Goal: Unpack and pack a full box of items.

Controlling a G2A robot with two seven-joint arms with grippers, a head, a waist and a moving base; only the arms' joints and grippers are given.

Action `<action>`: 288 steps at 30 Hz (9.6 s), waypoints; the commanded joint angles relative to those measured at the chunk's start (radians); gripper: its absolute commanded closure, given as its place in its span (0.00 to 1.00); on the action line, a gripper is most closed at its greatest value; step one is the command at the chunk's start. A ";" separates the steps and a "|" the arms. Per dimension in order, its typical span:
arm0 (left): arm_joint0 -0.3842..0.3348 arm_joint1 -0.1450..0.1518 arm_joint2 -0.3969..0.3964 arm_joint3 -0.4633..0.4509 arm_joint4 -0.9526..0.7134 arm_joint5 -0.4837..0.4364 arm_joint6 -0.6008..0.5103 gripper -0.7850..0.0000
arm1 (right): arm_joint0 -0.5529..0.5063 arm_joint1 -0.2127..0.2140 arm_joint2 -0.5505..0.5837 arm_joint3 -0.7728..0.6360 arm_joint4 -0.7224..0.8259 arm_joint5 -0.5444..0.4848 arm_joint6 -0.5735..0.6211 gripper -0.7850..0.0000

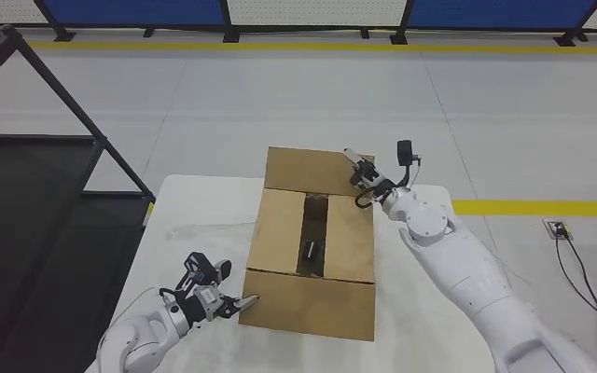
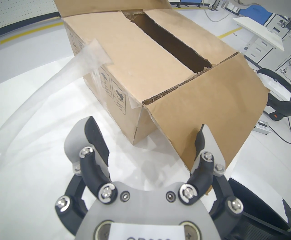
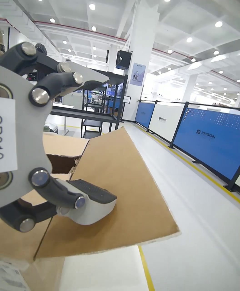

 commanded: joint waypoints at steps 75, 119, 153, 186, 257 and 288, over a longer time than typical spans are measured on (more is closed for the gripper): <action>-0.106 -0.004 0.125 0.164 0.040 0.255 0.165 0.00 | -0.008 -0.154 0.082 0.140 -0.030 -0.115 0.669 0.00; 0.110 0.019 -0.001 -0.185 0.047 0.288 0.263 0.00 | 0.083 -0.294 0.139 0.203 0.237 -0.110 0.711 0.00; 0.092 0.007 -0.111 -0.087 -0.066 0.462 0.294 0.00 | 0.089 -0.275 0.246 0.297 0.227 -0.304 0.831 0.00; 0.012 0.013 -0.084 0.106 -0.041 0.394 0.143 0.00 | -0.116 -0.130 0.418 -0.020 0.101 -0.312 0.841 0.00; -0.723 -0.197 0.679 0.532 -0.967 0.349 -0.531 0.00 | -0.676 0.104 0.895 -0.381 0.145 -0.473 0.841 0.00; -0.715 -0.240 0.732 0.269 -0.847 0.321 -0.450 0.00 | -0.805 0.157 0.971 -0.387 0.302 -0.567 0.747 0.00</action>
